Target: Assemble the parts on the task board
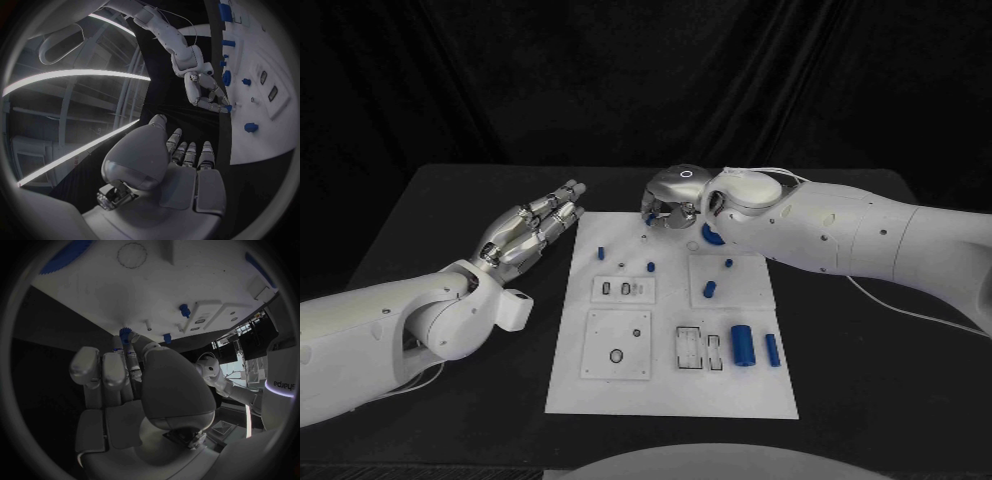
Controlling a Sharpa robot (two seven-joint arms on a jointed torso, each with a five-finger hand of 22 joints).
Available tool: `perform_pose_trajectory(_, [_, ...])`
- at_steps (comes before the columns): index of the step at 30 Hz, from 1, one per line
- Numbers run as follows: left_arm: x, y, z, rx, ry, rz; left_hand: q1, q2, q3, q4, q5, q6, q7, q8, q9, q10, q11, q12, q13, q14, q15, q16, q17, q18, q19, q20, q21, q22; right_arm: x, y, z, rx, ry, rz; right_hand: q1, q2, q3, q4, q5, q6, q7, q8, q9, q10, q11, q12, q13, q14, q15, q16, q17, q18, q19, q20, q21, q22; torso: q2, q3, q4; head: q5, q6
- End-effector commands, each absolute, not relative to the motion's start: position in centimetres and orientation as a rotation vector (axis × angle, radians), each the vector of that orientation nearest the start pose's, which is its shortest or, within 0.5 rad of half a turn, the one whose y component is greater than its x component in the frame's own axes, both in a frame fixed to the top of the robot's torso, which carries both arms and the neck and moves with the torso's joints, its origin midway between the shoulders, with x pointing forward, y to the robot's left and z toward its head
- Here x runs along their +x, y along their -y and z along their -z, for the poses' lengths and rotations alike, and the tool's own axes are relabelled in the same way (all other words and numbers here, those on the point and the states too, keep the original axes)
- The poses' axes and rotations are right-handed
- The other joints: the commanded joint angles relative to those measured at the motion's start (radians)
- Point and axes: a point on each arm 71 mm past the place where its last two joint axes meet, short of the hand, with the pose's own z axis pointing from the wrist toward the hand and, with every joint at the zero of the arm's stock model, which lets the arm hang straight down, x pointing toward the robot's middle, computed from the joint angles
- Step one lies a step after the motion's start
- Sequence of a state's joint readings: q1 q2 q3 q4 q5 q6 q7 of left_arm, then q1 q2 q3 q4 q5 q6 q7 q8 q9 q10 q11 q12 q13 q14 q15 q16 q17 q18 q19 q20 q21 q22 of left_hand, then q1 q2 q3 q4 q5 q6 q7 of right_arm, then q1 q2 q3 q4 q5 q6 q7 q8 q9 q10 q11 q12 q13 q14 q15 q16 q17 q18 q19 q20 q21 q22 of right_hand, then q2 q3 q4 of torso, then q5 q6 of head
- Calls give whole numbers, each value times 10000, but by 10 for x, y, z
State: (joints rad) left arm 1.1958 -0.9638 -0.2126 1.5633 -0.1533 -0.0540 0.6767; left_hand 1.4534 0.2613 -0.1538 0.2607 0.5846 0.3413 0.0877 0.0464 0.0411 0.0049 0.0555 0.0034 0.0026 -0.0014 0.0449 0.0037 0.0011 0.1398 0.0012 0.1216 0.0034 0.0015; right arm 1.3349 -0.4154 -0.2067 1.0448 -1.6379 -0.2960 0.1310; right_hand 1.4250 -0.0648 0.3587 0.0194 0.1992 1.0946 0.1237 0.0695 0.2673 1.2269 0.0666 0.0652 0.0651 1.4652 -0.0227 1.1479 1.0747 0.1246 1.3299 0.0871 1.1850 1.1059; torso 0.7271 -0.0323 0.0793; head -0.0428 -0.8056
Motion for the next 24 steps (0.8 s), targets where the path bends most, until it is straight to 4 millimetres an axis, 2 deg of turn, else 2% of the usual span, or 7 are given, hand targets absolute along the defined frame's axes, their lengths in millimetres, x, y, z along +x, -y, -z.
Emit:
perform_pose_trajectory(1, [441, -245, 199, -7065, -12374, 19093, 75, 13, 74, -6, 19, 42, 58, 39, 4, 9, 83, -14, -6, 14, 70, -37, -11, 58, -12, 61, -34, -15, 554, 100, 189, -6568, -15713, -5742, -22, -55, 25, 49, -11, -105, 5, -67, -27, -110, 6, -37, -3, 233, 62, 2, -31, -151, -84, -3, -25, -20, 6, 2, 1, -9, -8])
perform_pose_trajectory(7, [441, -244, 199, -7073, -12402, 19098, 74, 20, 92, -6, 16, 38, 69, 40, 4, 10, 95, -14, -6, 14, 84, -37, -11, 60, -12, 76, -34, -15, 554, 99, 189, -6552, -15716, -5730, -114, -186, 102, 165, -52, -691, -68, -95, -193, -671, 128, -46, -22, 141, 156, 0, -104, -134, -202, 80, -71, -7, 3, 3, 9, -21, -14])
perform_pose_trajectory(13, [441, -245, 199, -7091, -12432, 19072, 73, 29, 110, -6, 12, 35, 79, 41, 3, 5, 107, -16, -8, 14, 96, -37, -11, 62, -12, 89, -34, -15, 555, 100, 189, -6373, -15739, -5546, -171, -401, -117, 211, -190, -3037, -750, -80, -905, -2921, 461, -20, -12, -220, 165, -291, -583, -8, -665, 140, -562, -354, 7, 2, 5, -10, -25])
perform_pose_trajectory(15, [441, -245, 199, -7099, -12440, 19061, 73, 29, 110, -6, 12, 35, 79, 41, 3, 5, 107, -16, -8, 14, 96, -37, -11, 62, -12, 89, -34, -15, 555, 101, 188, -6323, -15650, -5539, -145, -363, -243, 183, -206, -3239, -790, -66, -1011, -3205, 471, 8, -2, -287, 169, -324, -663, 11, -740, 132, -651, -395, 8, 3, 7, -16, -14])
perform_pose_trajectory(17, [441, -245, 199, -7129, -12436, 19057, 73, 29, 110, -6, 12, 35, 79, 41, 3, 5, 107, -16, -8, 14, 96, -37, -11, 62, -12, 89, -34, -15, 555, 101, 187, -6293, -15477, -5590, -127, -298, -422, 160, -236, -4020, -889, -122, -1260, -3644, 498, -7, -16, -376, 181, -377, -781, 33, -842, 146, -784, -466, 8, 2, 11, -17, -10])
perform_pose_trajectory(21, [441, -246, 199, -7179, -12428, 19044, 73, 29, 110, -6, 12, 35, 79, 41, 3, 5, 107, -16, -8, 14, 96, -37, -11, 62, -12, 89, -34, -15, 554, 103, 184, -6264, -15032, -5759, -149, -242, -577, 174, -290, -4149, -947, -97, -1347, -3858, 484, 36, -8, -463, 186, -448, -907, 56, -934, 157, -908, -536, 8, 2, 11, -9, 1])
perform_pose_trajectory(24, [441, -248, 199, -7213, -12419, 18994, 73, 29, 110, -6, 12, 35, 79, 41, 3, 5, 107, -16, -8, 14, 96, -37, -11, 62, -12, 89, -34, -15, 555, 106, 176, -6237, -14539, -5869, -193, -177, -723, 229, -342, -3551, -882, 21, -1289, -3772, 446, 190, 19, -491, 161, -440, -949, 59, -946, 142, -939, -508, 8, 2, 6, 16, 64])
